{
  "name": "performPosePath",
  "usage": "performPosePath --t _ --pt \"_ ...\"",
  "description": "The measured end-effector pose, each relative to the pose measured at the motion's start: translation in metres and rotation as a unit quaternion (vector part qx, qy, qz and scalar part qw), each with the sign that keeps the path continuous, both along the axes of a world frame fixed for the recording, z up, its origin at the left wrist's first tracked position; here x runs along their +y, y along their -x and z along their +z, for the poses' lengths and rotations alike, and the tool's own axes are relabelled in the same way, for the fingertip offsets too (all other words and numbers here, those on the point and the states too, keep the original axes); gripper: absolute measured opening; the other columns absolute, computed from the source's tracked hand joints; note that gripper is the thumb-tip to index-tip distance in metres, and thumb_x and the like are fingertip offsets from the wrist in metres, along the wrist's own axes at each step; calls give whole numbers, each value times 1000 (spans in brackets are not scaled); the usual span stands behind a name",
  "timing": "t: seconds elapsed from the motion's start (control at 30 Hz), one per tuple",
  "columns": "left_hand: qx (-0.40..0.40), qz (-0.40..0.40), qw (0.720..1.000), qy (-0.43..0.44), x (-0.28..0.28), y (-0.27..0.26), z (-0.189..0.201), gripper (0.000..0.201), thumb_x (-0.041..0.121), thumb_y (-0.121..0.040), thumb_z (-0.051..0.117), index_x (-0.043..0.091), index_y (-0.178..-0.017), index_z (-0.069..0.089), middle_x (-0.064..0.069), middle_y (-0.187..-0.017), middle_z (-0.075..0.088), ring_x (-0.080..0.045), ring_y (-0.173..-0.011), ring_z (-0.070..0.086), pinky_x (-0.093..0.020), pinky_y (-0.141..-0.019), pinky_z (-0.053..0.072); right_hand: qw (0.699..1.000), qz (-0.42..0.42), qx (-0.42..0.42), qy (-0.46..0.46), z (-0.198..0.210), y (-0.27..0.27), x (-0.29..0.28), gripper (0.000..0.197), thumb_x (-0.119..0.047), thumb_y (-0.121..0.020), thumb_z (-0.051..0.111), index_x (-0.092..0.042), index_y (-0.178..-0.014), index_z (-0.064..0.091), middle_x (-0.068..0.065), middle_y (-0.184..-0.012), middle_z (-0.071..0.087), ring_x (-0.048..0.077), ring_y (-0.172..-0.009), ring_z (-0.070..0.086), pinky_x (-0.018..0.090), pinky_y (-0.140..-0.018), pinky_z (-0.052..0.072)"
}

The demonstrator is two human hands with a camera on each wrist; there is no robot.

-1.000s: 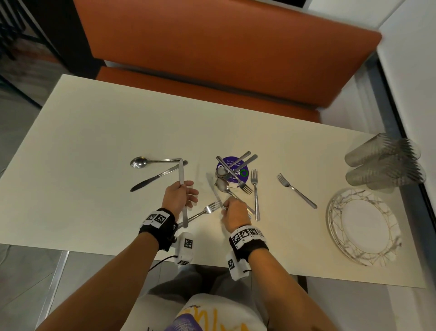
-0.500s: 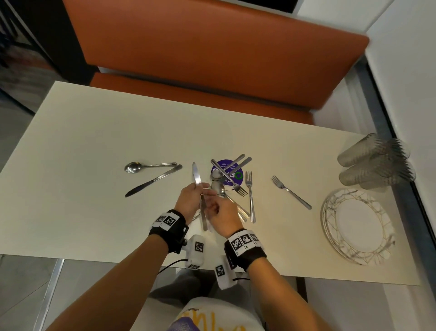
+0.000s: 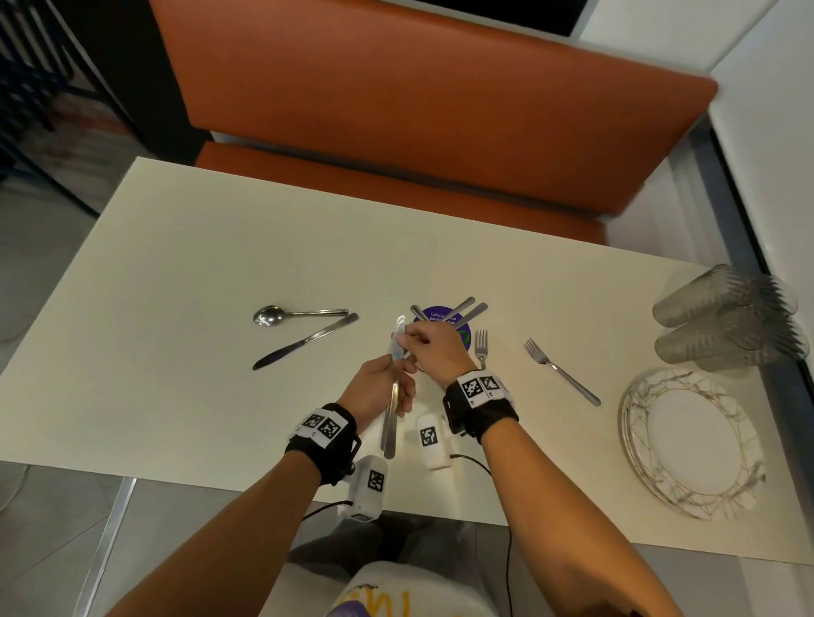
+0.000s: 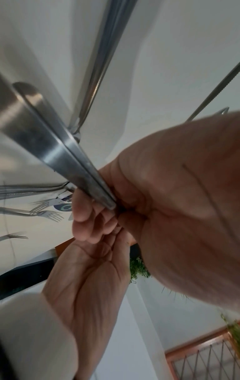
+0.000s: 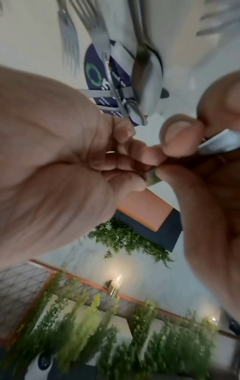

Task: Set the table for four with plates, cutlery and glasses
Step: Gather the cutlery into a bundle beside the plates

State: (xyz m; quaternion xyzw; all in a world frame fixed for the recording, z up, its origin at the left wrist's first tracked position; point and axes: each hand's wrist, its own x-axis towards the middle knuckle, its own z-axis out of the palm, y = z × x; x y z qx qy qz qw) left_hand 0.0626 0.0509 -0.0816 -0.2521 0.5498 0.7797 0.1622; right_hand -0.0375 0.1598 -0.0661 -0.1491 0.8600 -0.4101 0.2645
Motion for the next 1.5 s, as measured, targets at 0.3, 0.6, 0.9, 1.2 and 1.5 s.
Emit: performPosePath --t 0.3,0.6,0.9,1.2,1.5 --pt "-42 136 988 56 -41 -23 -28 34 31 -111 38 13 -88 54 2 -63 39 -13 -49 32 -29 -47 27 1000 28 -4 12 -4 10 -69 23 -27 -100 59 -14 -94 76 -10 -74 70 5 -69 62 18 -68 46" --pt "-134 279 941 135 -131 -73 -48 27 26 -103 45 14 -82 58 2 -64 45 -12 -48 32 -25 -44 27 949 249 174 -88 -59 -11 -150 26 -3 -91 61 -12 -114 68 4 -115 63 21 -107 53 28 -93 38" --pt "-142 338 923 115 -157 -89 -49 26 22 -103 42 11 -87 60 3 -64 43 -11 -47 31 -25 -44 26 882 357 252 -178 -92 -19 -153 13 -1 -91 61 -6 -102 64 10 -111 58 25 -111 50 33 -99 42" --pt "-138 327 929 103 -148 -69 -44 22 15 -95 40 11 -90 62 4 -61 43 -11 -46 32 -25 -44 27 883 324 246 -235 -81 -28 -128 20 -16 -92 51 -6 -104 63 12 -103 65 27 -95 59 33 -81 49" --pt "-69 261 960 69 -106 -33 -28 37 25 -112 31 4 -99 57 -20 -80 72 -40 -76 74 -42 -62 59 1000 -27 -6 3 -25 -11 -93 3 -15 -84 73 -19 -85 73 -3 -78 74 11 -68 70 22 -75 59"
